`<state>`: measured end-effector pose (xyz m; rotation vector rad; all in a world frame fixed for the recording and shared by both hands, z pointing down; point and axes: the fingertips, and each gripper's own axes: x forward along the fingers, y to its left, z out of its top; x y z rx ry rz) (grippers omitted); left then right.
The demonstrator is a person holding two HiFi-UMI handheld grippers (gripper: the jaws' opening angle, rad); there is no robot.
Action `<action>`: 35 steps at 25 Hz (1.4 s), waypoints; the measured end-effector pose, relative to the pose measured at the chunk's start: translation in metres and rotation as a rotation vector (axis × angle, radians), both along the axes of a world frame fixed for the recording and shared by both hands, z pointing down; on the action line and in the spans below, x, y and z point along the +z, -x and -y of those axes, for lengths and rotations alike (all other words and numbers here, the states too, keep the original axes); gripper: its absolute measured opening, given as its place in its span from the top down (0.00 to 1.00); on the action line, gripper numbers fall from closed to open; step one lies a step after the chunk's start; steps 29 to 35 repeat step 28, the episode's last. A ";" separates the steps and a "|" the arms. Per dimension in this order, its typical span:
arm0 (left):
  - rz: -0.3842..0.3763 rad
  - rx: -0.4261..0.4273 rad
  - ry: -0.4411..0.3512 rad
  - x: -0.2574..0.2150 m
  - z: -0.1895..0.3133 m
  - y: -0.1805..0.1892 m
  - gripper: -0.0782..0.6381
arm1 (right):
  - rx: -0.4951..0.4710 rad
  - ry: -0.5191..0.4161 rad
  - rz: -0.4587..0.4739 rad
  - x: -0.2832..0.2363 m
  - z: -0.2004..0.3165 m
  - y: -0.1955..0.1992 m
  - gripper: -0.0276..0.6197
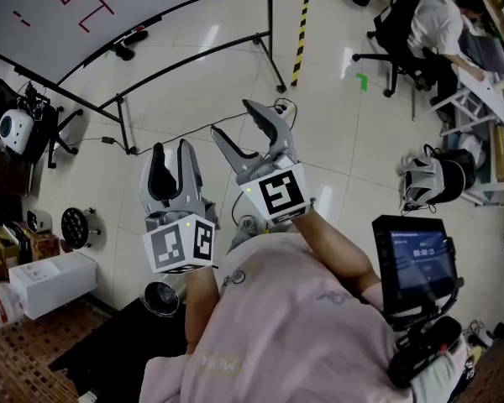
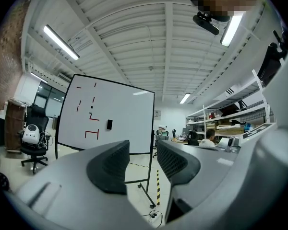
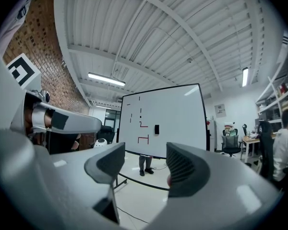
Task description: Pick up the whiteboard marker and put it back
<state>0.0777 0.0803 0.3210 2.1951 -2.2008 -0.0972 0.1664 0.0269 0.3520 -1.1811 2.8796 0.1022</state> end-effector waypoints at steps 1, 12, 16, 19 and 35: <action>-0.001 0.000 0.001 0.000 0.002 0.000 0.65 | -0.007 -0.004 -0.001 0.000 0.001 0.001 0.55; -0.005 0.005 0.006 0.003 0.025 -0.004 0.65 | -0.012 -0.040 -0.014 -0.002 0.017 0.000 0.63; 0.000 0.015 0.004 0.002 0.028 -0.008 0.65 | -0.024 -0.044 0.008 -0.008 0.015 -0.001 0.63; -0.002 0.023 -0.001 0.001 0.029 -0.012 0.65 | -0.031 -0.047 0.014 -0.009 0.015 -0.002 0.63; 0.004 0.008 0.006 0.001 0.024 -0.012 0.65 | -0.030 -0.053 0.023 -0.012 0.015 -0.009 0.63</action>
